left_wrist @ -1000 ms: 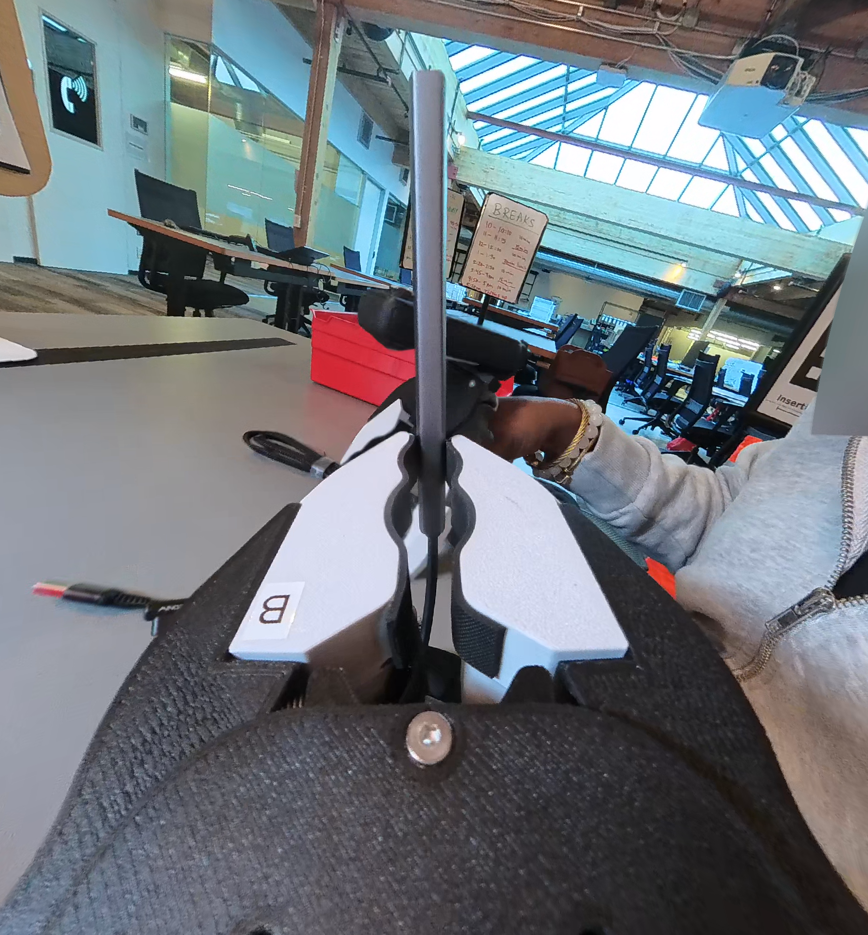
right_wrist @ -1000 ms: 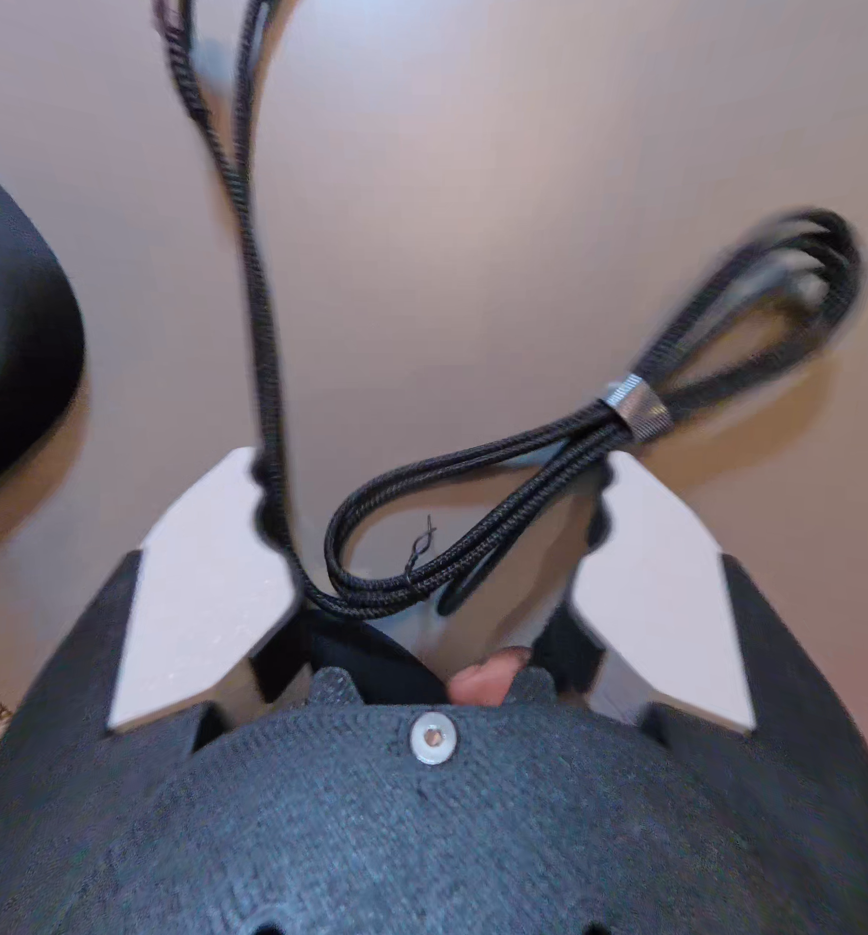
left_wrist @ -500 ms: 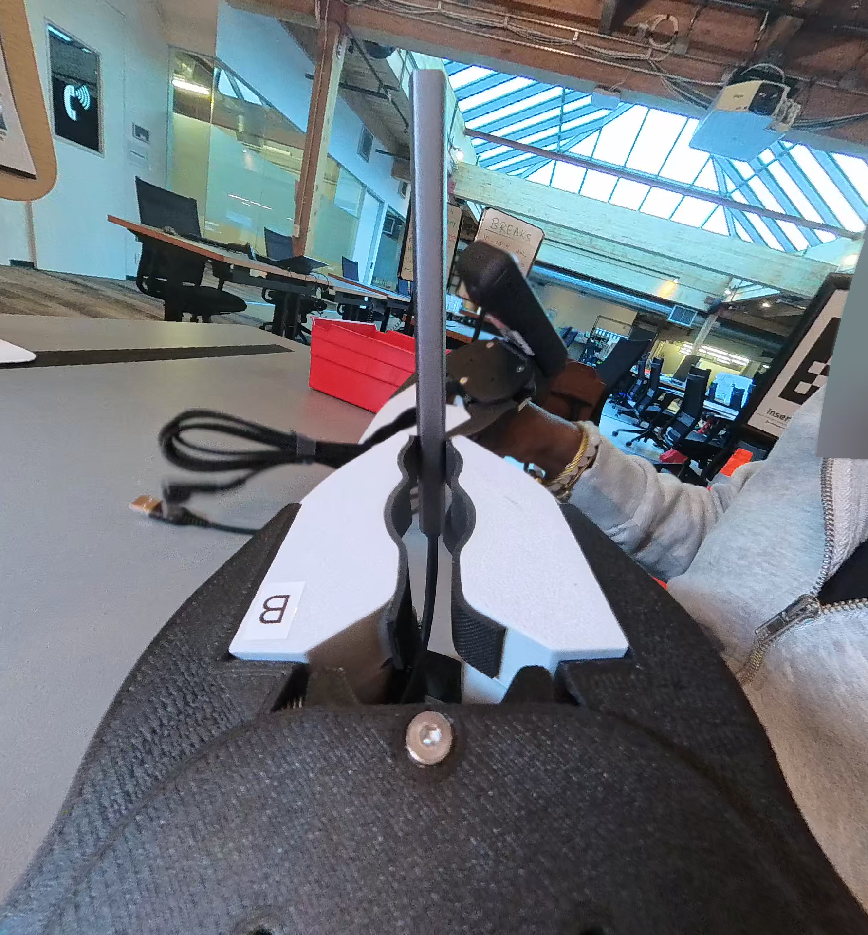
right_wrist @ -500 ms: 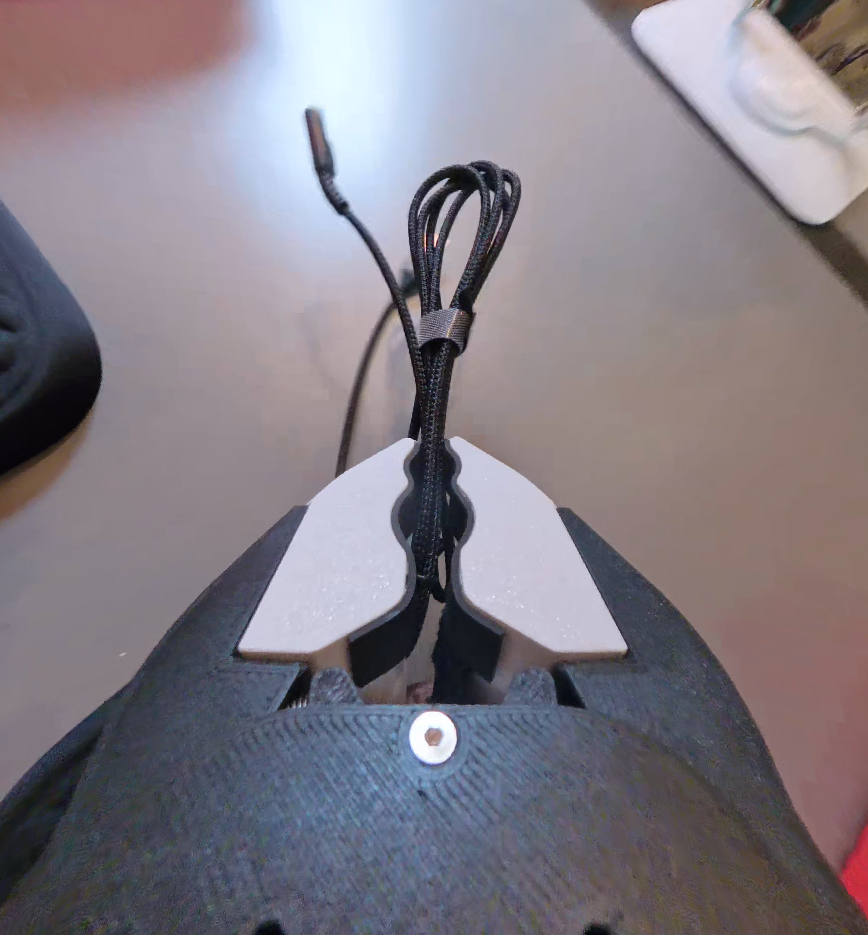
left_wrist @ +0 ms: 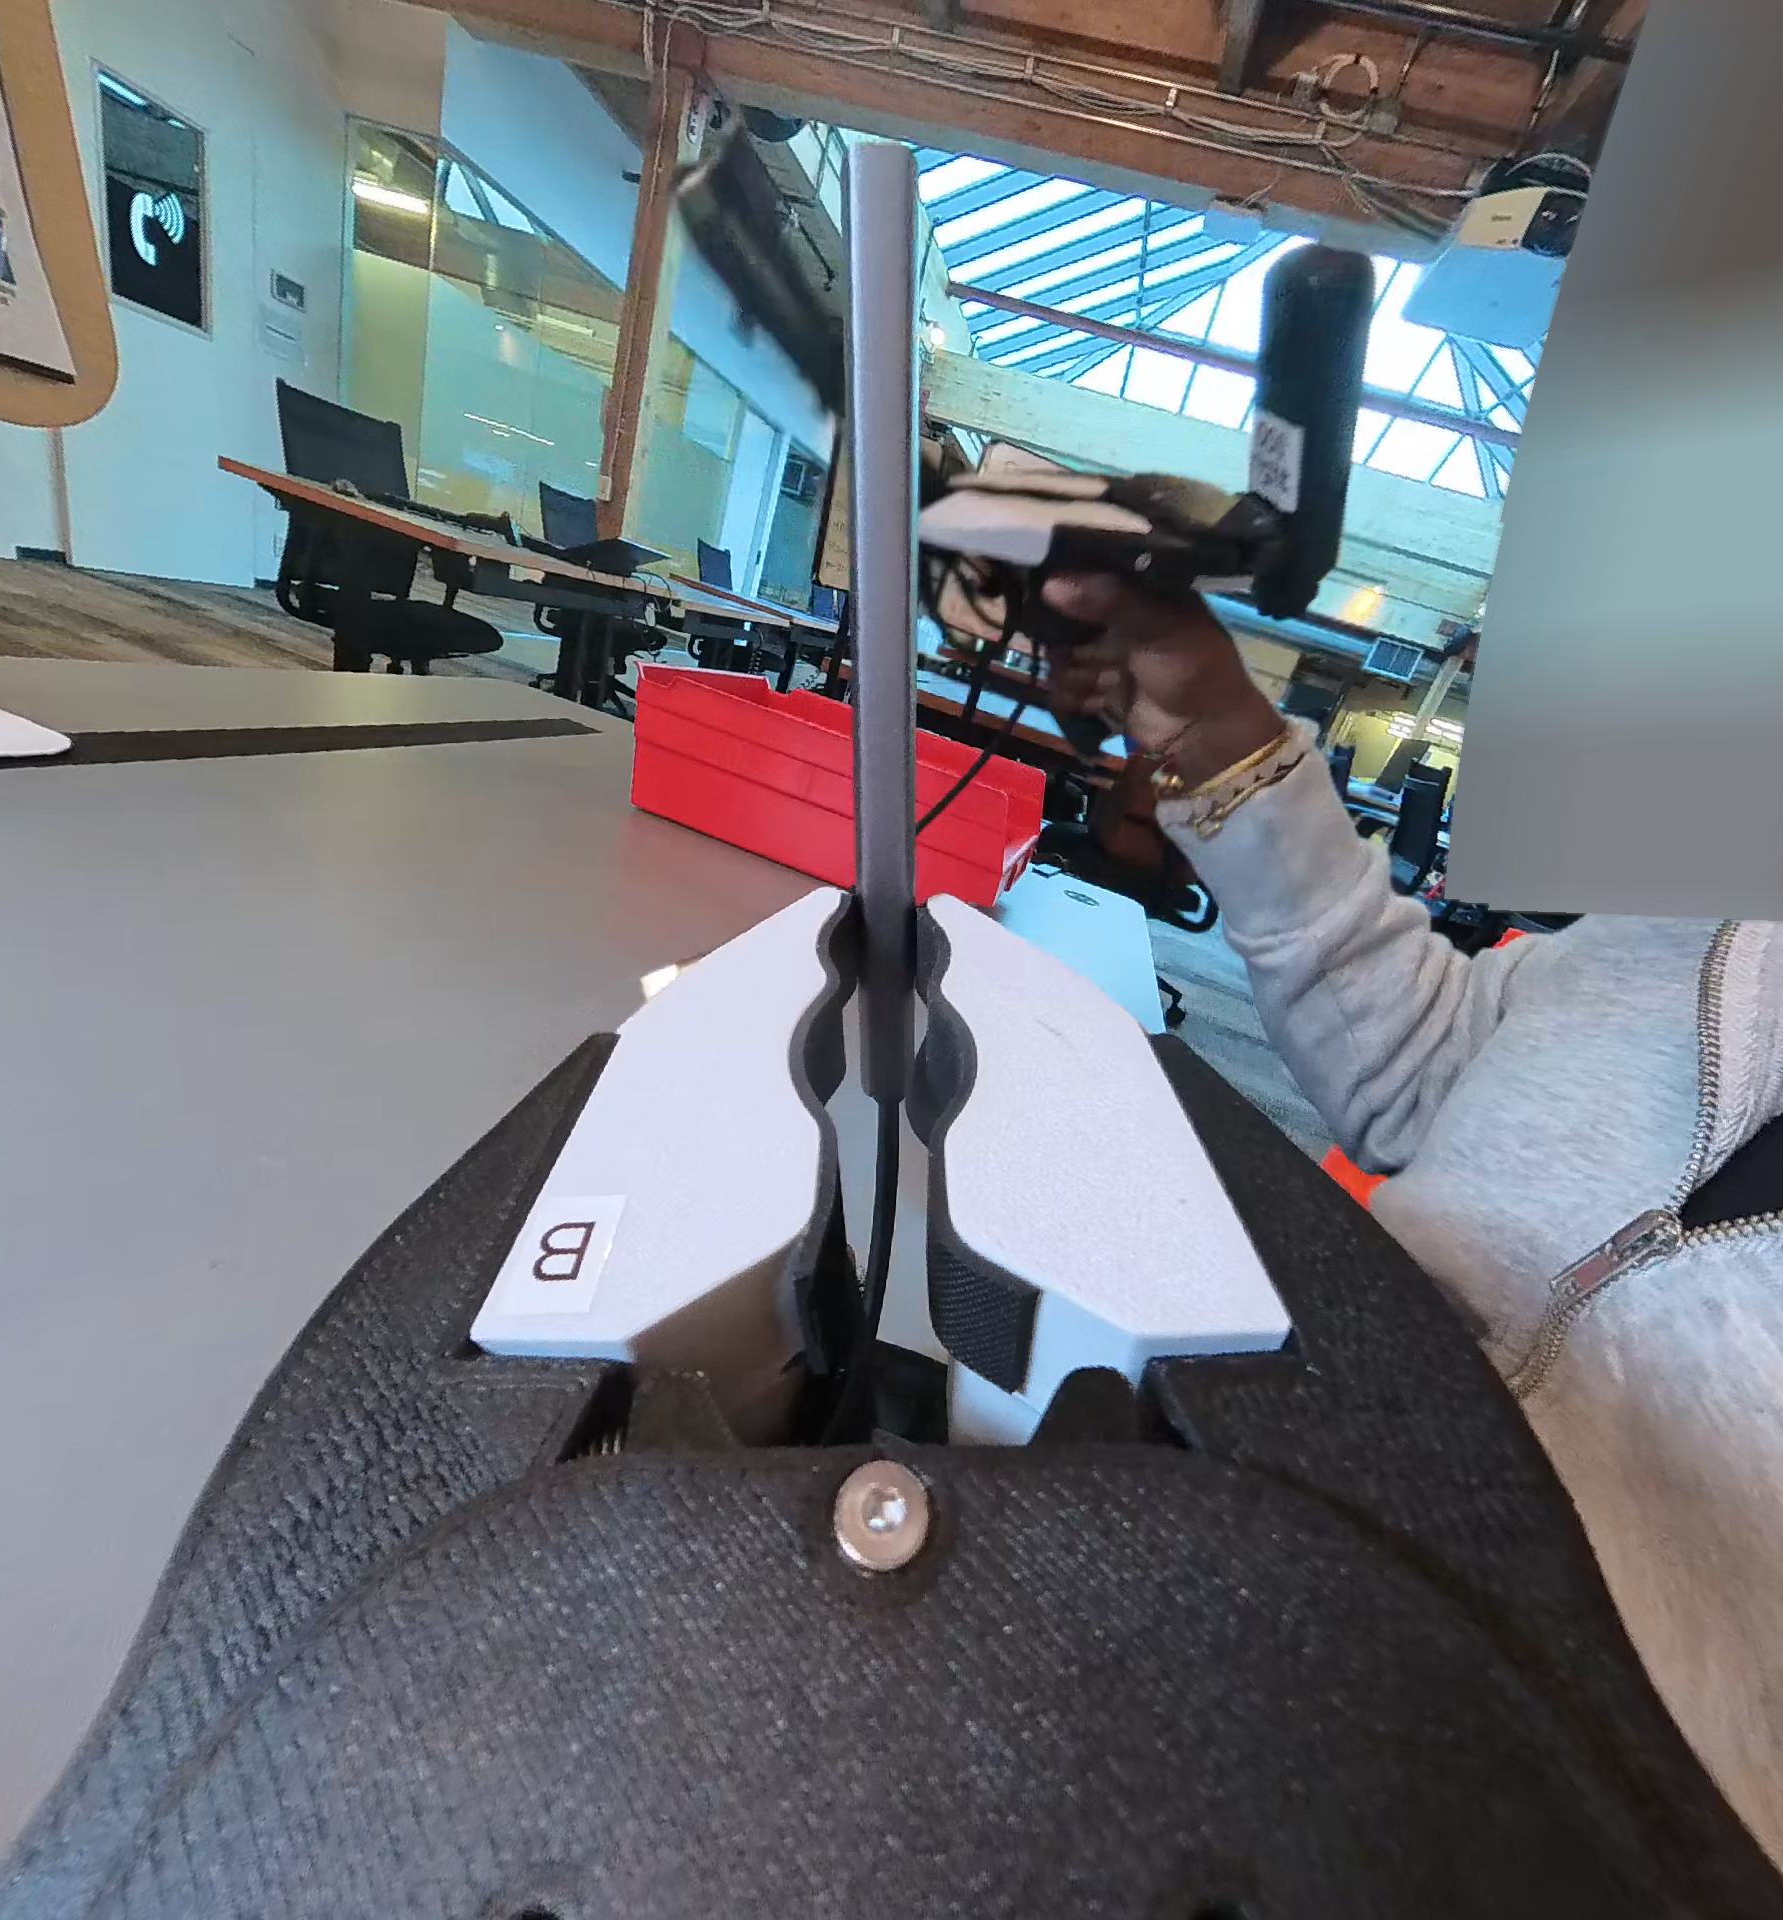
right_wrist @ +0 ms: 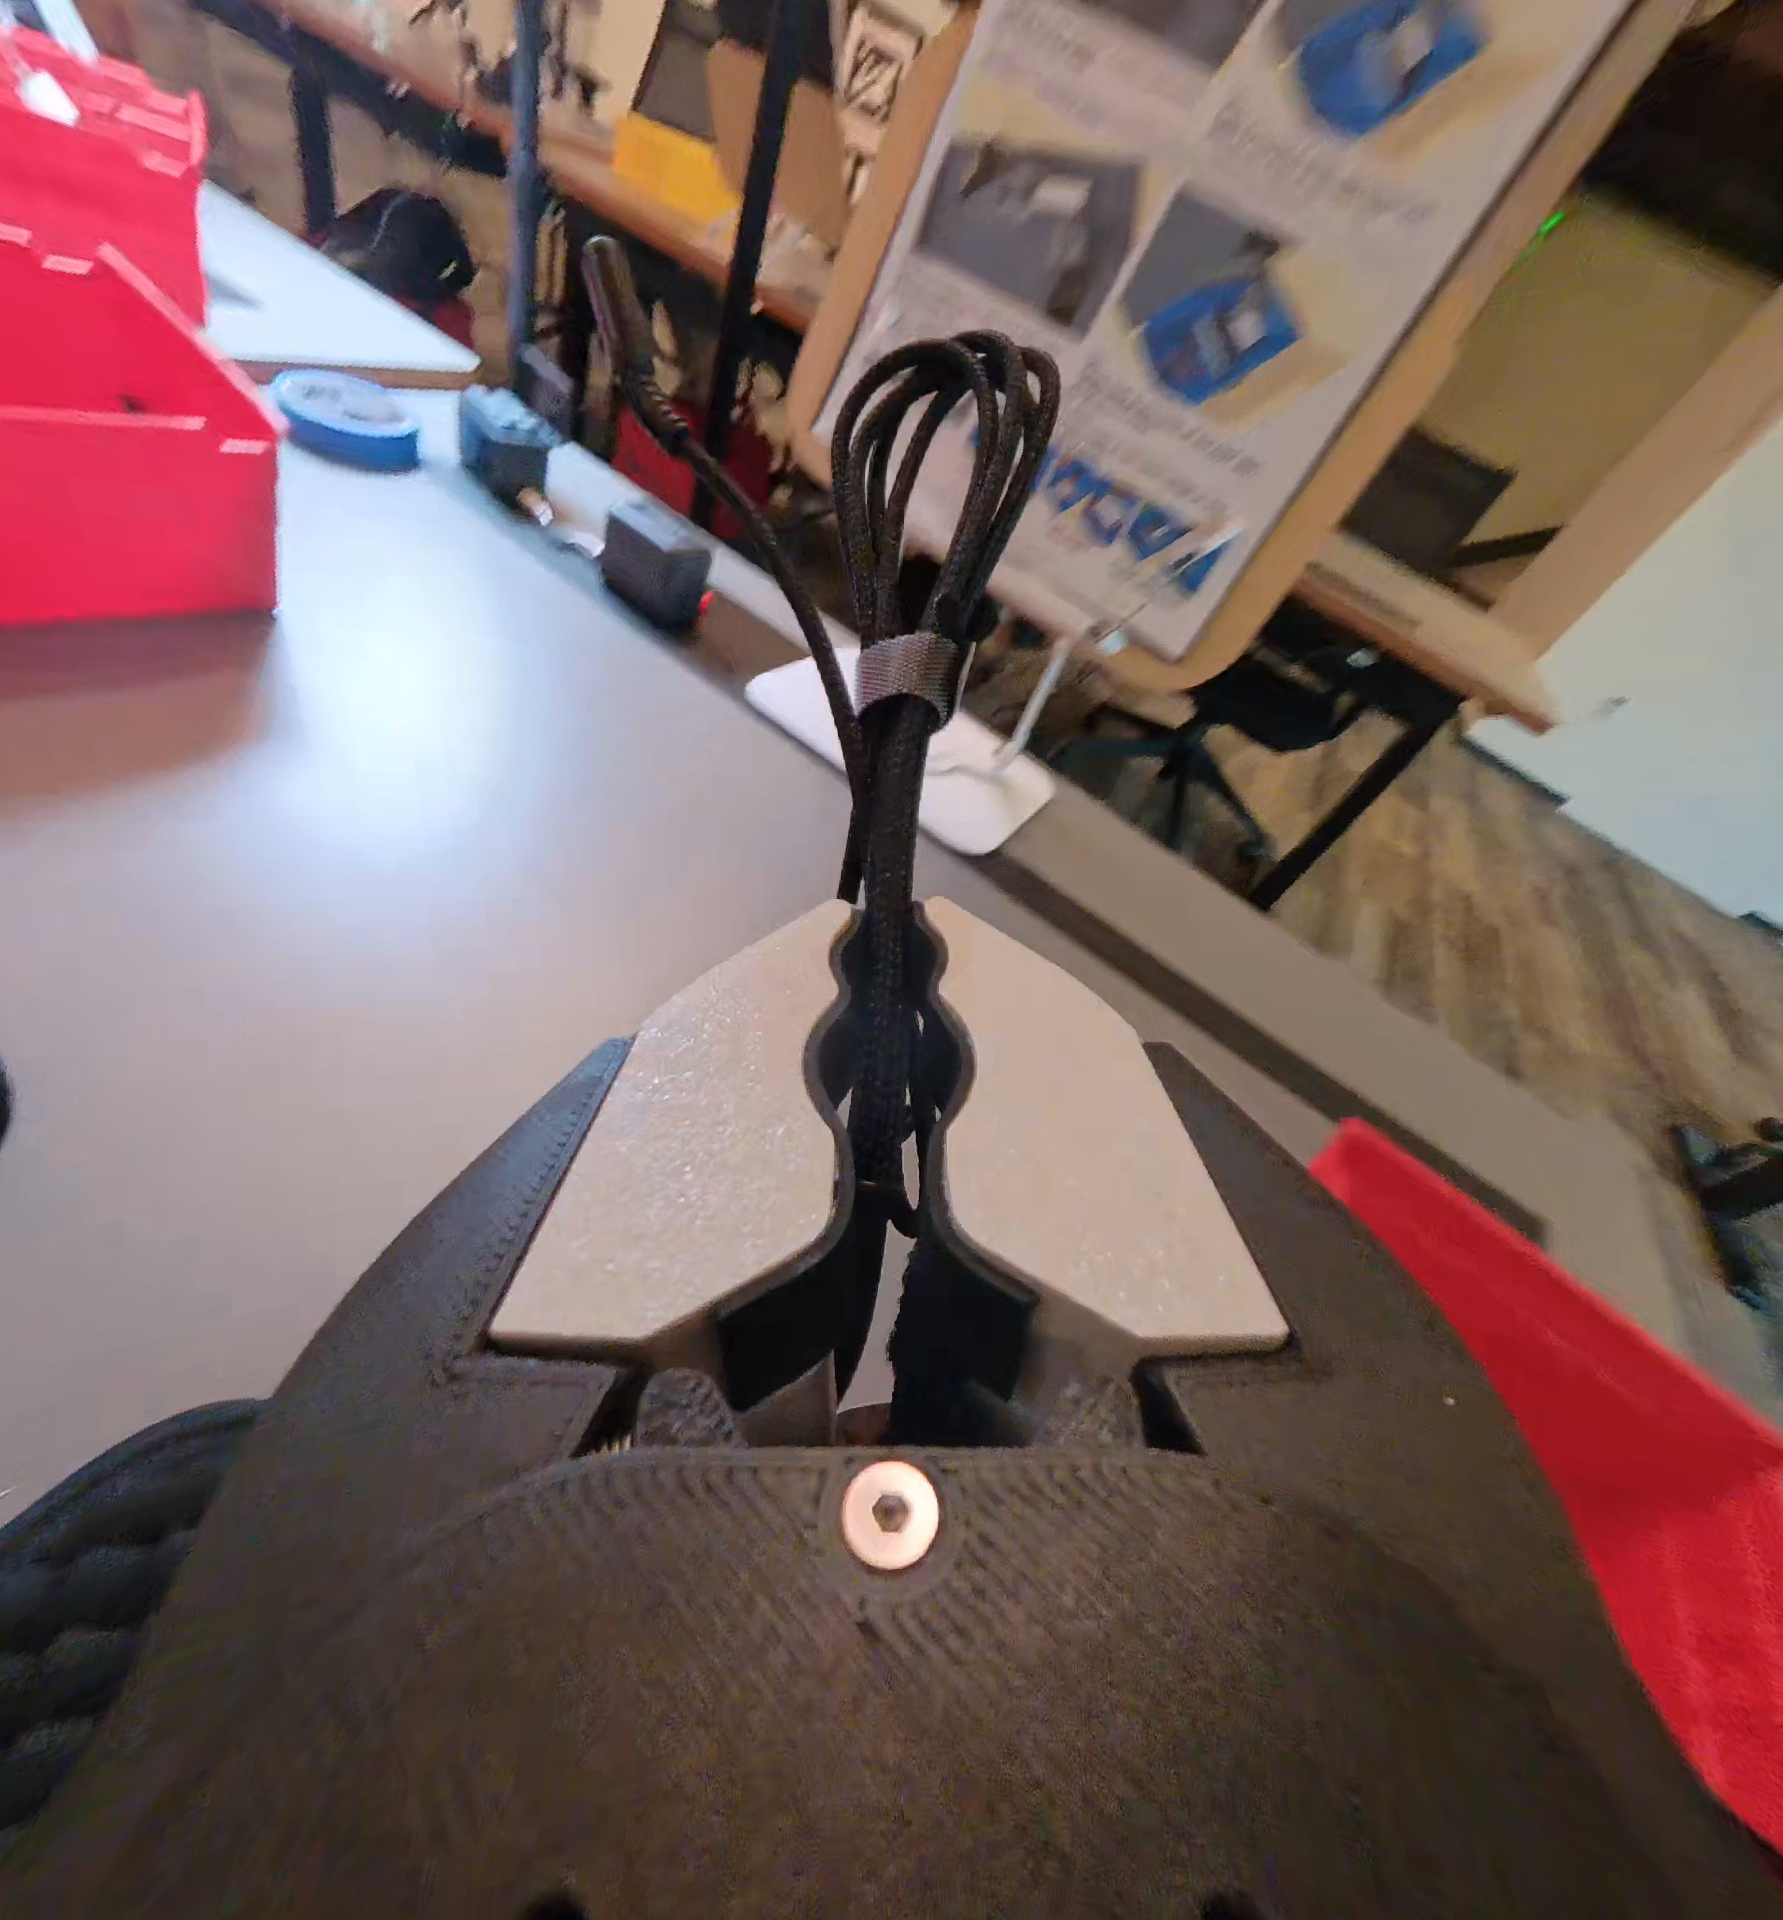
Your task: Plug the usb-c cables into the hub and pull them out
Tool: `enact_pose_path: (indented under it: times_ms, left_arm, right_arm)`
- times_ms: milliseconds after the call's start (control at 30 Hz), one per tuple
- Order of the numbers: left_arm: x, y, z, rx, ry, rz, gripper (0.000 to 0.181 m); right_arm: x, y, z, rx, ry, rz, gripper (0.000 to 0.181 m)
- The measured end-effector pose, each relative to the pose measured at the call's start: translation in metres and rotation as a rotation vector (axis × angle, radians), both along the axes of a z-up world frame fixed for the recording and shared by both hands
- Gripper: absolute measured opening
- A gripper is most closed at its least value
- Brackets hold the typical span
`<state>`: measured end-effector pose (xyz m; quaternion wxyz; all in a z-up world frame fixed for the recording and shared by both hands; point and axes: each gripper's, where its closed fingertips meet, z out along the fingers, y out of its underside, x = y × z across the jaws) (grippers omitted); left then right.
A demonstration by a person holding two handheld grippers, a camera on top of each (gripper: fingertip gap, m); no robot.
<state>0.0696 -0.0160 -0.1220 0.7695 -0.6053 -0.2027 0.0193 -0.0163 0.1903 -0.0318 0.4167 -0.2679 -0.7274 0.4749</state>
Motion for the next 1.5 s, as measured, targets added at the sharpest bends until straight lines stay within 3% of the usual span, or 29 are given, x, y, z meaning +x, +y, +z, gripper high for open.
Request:
enact_pose_path:
  times_ms: [300,400,500,600,800,1000,1100,1233,1400,1500]
  left_arm:
    - [0.001,0.000,0.000,-0.002,0.005,-0.001,0.010]
    - [0.001,0.000,0.000,-0.001,0.005,-0.003,0.009]
    - [0.001,0.000,0.001,0.003,0.004,-0.006,0.010]
    - [0.001,0.000,0.001,0.003,0.003,-0.006,0.010]
    - [0.001,0.000,0.000,0.001,-0.003,-0.008,0.010]
    - [0.000,0.000,-0.001,0.004,-0.014,-0.014,0.010]
    - [0.000,0.000,0.000,0.009,-0.020,-0.016,0.010]
    - [0.000,0.000,0.000,0.011,-0.018,-0.017,0.010]
    - [0.001,0.000,0.000,0.012,-0.014,-0.017,0.010]
    - [0.001,0.000,0.000,0.007,-0.009,-0.017,0.010]
  right_arm:
    - [0.012,0.061,0.151,0.042,0.308,0.027,0.007]
    - [0.014,0.099,0.181,0.122,0.433,-0.012,0.007]
    - [0.016,0.151,0.191,0.245,0.566,-0.119,0.007]
    - [0.018,0.191,0.174,0.273,0.538,-0.131,0.007]
    - [0.023,0.235,0.112,0.155,0.497,-0.064,0.007]
    - [0.013,0.249,0.050,0.061,0.448,0.013,0.007]
    - [0.000,0.255,0.018,0.081,0.408,-0.023,0.008]
    - [-0.009,0.250,-0.036,0.261,0.291,-0.026,0.009]
    - [-0.003,0.258,-0.114,0.668,0.052,-0.044,0.010]
    - [0.003,0.262,-0.132,0.775,0.017,-0.032,0.010]
